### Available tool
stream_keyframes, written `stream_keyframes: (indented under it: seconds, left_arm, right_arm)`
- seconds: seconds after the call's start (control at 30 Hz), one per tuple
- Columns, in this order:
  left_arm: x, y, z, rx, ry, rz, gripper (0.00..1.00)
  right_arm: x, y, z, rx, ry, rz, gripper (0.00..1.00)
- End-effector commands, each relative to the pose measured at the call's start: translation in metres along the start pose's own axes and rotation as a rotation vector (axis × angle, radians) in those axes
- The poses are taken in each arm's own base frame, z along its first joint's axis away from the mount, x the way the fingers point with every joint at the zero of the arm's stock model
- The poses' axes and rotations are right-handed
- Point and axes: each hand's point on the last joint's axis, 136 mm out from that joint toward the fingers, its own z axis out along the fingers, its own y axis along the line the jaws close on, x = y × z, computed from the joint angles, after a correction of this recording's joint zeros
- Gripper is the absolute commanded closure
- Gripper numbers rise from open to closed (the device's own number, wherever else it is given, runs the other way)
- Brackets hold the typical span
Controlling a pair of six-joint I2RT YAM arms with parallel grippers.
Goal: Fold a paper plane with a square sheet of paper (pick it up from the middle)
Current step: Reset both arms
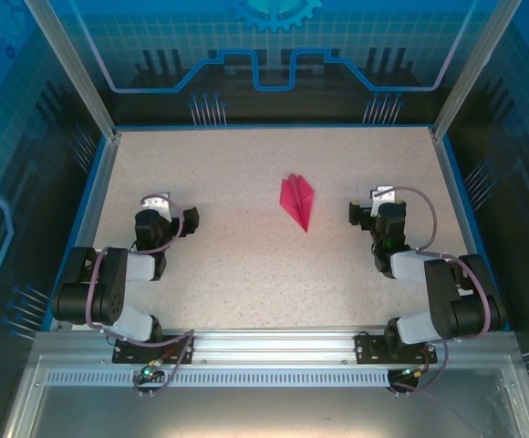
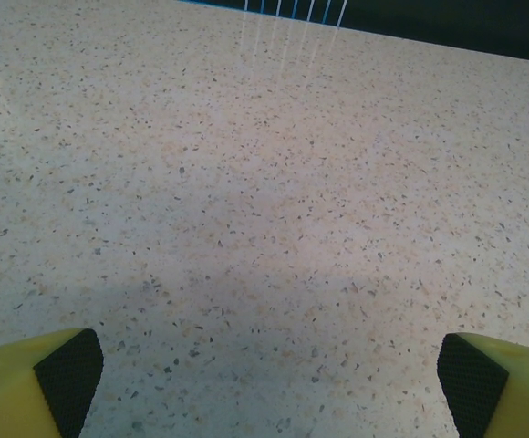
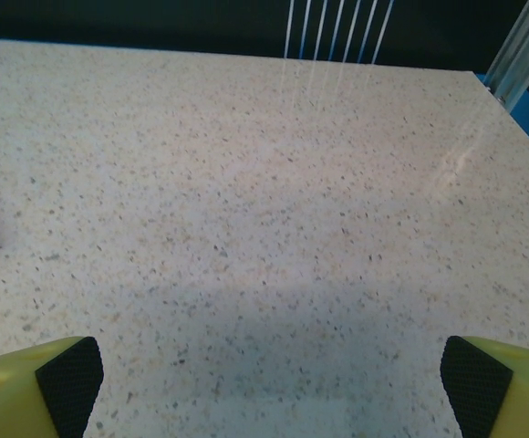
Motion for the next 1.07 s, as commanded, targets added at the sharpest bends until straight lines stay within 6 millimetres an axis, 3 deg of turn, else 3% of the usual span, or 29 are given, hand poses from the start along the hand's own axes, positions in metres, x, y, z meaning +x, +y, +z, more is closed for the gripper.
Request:
stream_keyframes:
  seconds: [0.0,0.13,0.37,1.03]
  left_arm:
    - [-0.021,-0.001,0.004,0.011,-0.057,0.015,0.02]
    - [-0.022,-0.003,0.007,-0.010,-0.046,0.037,0.02]
    - [-0.019,-0.015,0.011,0.035,-0.014,0.079,0.02]
    - [-0.018,-0.016,0.012,0.031,-0.010,0.089,0.01]
  right_arm:
    - [-0.006,-0.001,0.005,-0.028,-0.013,0.011,0.01]
    - [0.003,0.001,0.008,-0.031,-0.042,0.006,0.01]
    - [0.003,0.000,0.010,-0.025,-0.015,0.011,0.01]
    - [0.003,0.000,0.010,-0.025,-0.012,0.008,0.01]
